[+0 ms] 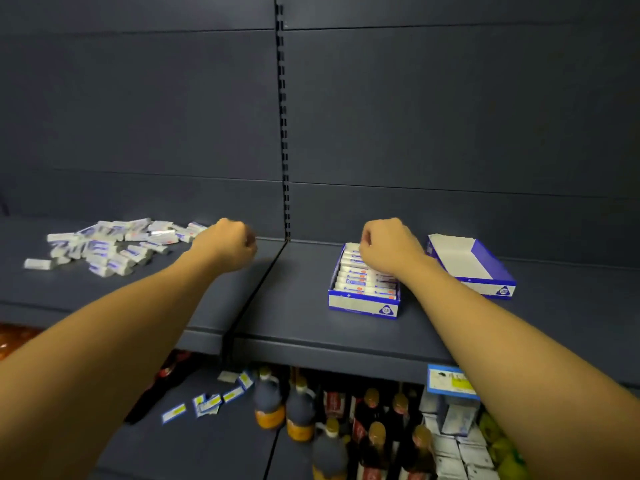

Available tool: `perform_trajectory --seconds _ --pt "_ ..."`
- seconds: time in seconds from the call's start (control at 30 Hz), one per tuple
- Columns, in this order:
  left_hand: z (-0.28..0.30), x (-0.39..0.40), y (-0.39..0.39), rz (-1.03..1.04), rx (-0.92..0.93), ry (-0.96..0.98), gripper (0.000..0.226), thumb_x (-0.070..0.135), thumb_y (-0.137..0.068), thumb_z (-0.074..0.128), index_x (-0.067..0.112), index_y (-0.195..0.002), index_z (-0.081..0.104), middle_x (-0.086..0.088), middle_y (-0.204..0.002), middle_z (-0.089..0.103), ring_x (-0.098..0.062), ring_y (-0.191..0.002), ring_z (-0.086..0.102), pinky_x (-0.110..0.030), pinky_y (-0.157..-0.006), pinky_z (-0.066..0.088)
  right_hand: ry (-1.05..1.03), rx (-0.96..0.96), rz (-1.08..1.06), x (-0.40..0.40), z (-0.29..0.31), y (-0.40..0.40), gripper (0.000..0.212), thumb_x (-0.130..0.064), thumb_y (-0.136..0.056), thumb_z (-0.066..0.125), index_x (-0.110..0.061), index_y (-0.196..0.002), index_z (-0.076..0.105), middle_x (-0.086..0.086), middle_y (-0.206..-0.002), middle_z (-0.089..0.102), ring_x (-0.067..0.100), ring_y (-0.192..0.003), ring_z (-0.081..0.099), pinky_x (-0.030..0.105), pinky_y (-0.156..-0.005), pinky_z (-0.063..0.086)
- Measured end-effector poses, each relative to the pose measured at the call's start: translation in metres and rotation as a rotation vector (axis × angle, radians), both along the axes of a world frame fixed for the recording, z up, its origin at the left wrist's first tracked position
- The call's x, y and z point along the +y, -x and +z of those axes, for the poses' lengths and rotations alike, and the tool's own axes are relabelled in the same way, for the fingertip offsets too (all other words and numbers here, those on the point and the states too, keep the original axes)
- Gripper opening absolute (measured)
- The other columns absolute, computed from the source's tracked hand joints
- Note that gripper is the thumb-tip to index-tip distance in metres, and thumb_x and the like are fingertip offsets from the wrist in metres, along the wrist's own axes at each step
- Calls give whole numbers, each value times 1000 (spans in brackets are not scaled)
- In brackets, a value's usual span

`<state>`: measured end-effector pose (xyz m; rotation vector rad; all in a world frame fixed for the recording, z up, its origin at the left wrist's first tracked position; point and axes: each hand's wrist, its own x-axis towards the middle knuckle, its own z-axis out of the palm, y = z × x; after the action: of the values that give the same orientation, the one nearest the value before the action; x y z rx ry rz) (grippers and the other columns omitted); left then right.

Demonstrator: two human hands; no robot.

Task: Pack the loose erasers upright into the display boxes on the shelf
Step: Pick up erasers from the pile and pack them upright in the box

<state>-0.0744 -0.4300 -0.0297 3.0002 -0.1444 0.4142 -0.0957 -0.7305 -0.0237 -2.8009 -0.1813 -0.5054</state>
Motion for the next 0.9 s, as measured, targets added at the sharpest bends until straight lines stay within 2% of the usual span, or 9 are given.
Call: perform_trajectory --seconds 0.17,0.27,0.43,0.6,0.7,0.9 --pt "4 31 45 92 -52 16 27 29 -88 52 17 -102 73 -15 -106 69 -38 -96 64 -39 -81 55 78 40 147 71 9 17 17 -20 -89 55 -10 -96 66 11 -95 66 30 -84 63 43 -76 59" --pt "5 58 63 125 -51 30 26 29 -90 51 15 -100 70 -16 -109 68 -37 -100 63 -38 -81 52 123 63 168 109 9 26 19 -23 -90 53 -11 -99 65 11 -100 62 33 -88 62 40 -77 56" --pt "6 109 76 166 -88 48 25 30 -93 48 12 -96 66 -12 -104 65 -34 -94 61 -35 -72 46 138 76 192 173 5 32 19 -22 -94 51 -10 -101 64 9 -97 65 29 -84 62 33 -65 50" --pt "3 162 75 157 -111 79 26 33 -93 52 14 -101 68 -9 -102 68 -31 -90 62 -36 -74 53 128 44 176 237 3 37 20 -24 -93 50 -12 -101 64 7 -95 66 26 -83 63 30 -61 49" --pt "3 191 74 125 -119 63 27 36 -94 53 17 -105 69 -6 -106 68 -29 -95 63 -39 -80 56 130 11 154 274 2 39 19 -25 -92 51 -13 -99 65 5 -95 66 25 -83 62 31 -62 50" --pt "-2 241 75 36 -169 70 35 29 -90 55 22 -122 68 -4 -125 65 -28 -112 60 -36 -82 50 149 -15 148 323 -10 39 22 -28 -91 55 -15 -105 65 0 -99 64 22 -88 61 34 -69 54"
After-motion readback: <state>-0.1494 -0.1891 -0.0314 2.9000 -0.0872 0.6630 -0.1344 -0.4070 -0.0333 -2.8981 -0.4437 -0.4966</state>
